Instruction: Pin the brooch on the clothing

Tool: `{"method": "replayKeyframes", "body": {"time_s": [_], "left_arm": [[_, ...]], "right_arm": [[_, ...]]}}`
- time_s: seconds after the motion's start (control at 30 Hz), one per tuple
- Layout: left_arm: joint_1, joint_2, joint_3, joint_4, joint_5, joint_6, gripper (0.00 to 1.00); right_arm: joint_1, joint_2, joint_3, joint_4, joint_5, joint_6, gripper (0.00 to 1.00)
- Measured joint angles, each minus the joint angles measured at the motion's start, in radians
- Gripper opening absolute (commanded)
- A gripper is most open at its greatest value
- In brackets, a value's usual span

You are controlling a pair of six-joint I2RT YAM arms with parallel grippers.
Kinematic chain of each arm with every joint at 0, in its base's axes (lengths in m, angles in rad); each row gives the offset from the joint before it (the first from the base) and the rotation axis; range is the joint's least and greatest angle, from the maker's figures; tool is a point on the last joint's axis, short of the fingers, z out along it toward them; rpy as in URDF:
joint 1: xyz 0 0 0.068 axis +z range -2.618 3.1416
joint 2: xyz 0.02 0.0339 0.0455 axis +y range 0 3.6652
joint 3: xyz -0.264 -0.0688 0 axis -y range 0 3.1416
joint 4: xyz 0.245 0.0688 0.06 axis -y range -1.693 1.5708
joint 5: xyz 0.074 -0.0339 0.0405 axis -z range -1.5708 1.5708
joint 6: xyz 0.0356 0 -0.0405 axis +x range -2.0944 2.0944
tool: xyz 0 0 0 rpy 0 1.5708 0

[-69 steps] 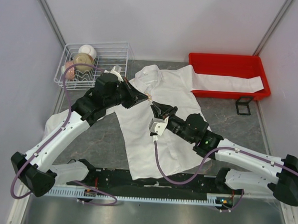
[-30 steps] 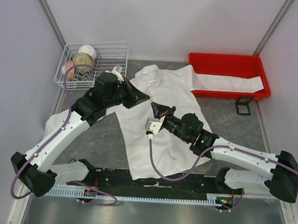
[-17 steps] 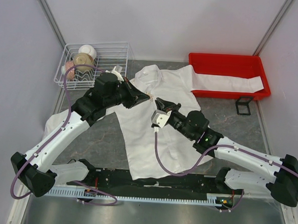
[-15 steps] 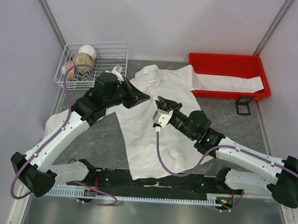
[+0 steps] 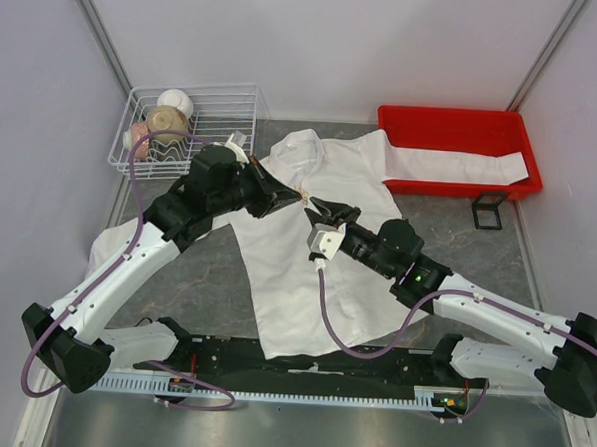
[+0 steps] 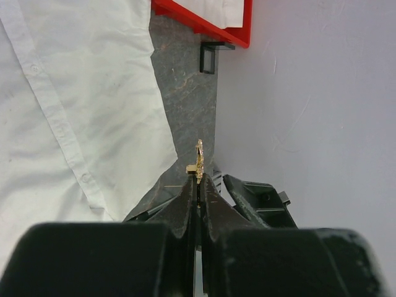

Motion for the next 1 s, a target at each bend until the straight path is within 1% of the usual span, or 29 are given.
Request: {"method": "replayKeyframes", "body": {"time_s": [0.23,0.37,0.5,0.6,0.7,0.73,0.77,0.87,0.9,0.93,1.0], "left_arm": [[0.000,0.000,0.000,0.000,0.002,-0.011,0.02],[0.002,0.000,0.000,-0.004,0.003,-0.014,0.02],[0.002,0.000,0.000,-0.003,0.003,-0.018,0.02],[0.002,0.000,0.000,-0.003,0.004,-0.021,0.02],[0.003,0.001,0.000,0.000,0.004,-0.027,0.02],[0.003,0.001,0.000,0.000,0.003,-0.029,0.02],[0.003,0.002,0.000,0.000,0.003,-0.032,0.02],[0.003,0.006,0.000,0.000,0.000,-0.044,0.02],[0.004,0.008,0.000,0.000,0.000,-0.048,0.04],[0.004,0.010,0.000,0.001,0.000,-0.049,0.12],[0.005,0.013,0.000,0.001,0.000,-0.051,0.20]], "right_arm": [[0.000,0.032,0.000,-0.008,-0.010,-0.021,0.34],[0.000,0.045,0.000,0.001,-0.002,-0.034,0.27],[0.000,0.047,0.000,0.018,0.013,-0.039,0.26],[0.000,0.049,0.000,0.031,0.020,-0.045,0.19],[0.000,0.051,0.000,0.035,0.022,-0.052,0.10],[0.000,0.051,0.000,0.035,0.024,-0.053,0.03],[0.000,0.051,0.000,0.035,0.025,-0.056,0.00],[0.000,0.052,0.000,0.035,0.031,-0.062,0.00],[0.000,0.053,0.000,0.034,0.032,-0.061,0.00],[0.000,0.054,0.000,0.034,0.034,-0.061,0.00],[0.000,0.054,0.000,0.030,0.036,-0.059,0.00]]}}
